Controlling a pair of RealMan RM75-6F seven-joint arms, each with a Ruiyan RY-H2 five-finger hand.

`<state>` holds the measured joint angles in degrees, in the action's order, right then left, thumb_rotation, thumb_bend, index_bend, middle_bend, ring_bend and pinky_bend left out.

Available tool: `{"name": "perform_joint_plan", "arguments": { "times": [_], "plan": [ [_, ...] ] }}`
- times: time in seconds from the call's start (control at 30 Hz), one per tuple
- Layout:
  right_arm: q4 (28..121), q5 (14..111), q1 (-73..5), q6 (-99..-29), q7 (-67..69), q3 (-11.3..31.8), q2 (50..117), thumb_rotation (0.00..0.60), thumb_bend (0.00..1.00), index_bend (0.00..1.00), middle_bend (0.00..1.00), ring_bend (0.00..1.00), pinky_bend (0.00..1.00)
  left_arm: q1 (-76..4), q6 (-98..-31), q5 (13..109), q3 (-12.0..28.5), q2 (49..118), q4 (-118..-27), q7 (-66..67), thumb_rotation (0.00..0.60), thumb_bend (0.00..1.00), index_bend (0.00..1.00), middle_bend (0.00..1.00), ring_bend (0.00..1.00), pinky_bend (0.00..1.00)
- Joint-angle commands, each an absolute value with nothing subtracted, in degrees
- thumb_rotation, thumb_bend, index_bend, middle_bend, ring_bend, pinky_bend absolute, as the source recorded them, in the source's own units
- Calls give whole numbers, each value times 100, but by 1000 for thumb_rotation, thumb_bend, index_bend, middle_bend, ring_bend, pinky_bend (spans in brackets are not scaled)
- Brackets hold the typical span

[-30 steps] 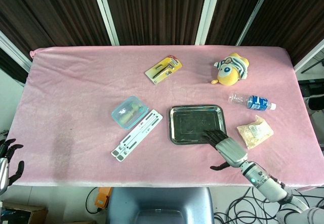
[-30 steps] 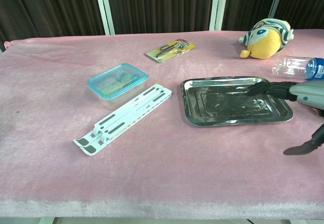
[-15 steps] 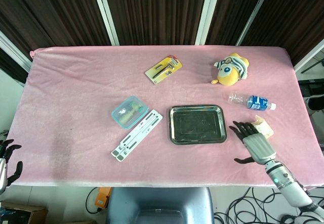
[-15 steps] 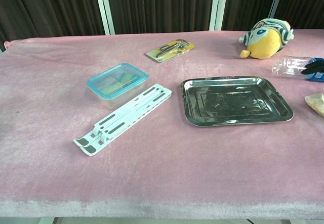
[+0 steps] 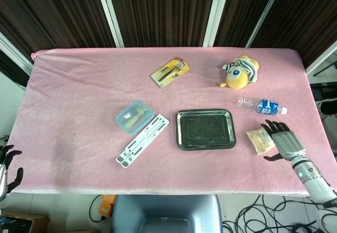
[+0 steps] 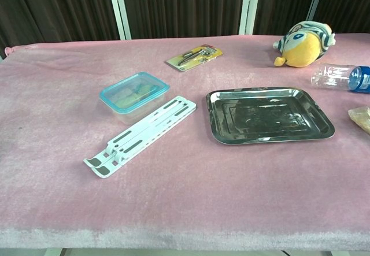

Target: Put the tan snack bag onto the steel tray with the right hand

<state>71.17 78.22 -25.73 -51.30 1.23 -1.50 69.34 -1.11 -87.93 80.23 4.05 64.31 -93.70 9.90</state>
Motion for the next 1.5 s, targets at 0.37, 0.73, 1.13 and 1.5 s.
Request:
{"name": "perform_joint_plan", "arguments": {
  "times": [0.37, 0.73, 1.13, 1.5],
  "plan": [
    [6313, 7070, -2898, -4347, -568, 133, 7461, 600, 176, 55, 56, 26, 256, -104, -8811, 8017, 409, 6436, -9369, 1005, 600, 436, 320, 192, 129, 347],
    [5642, 7133, -2933, -4451, -836, 149, 7968, 600, 196, 581, 446, 462, 603, -93, -8828, 8002, 419, 6422, -9370, 975, 600, 436, 319, 192, 129, 347],
    [5727, 8506, -2639, -6858, 493, 279, 8288, 600, 1000, 862, 631, 636, 738, -109, -8810, 8017, 410, 6439, -9367, 1020, 600, 435, 319, 191, 129, 347],
    [5069, 9113, -3353, -7019, 1697, 459, 9333, 600, 845, 591, 490, 417, 587, -135, -8774, 8014, 410, 6456, -9362, 1054, 600, 436, 320, 191, 129, 347]
  ]
}}
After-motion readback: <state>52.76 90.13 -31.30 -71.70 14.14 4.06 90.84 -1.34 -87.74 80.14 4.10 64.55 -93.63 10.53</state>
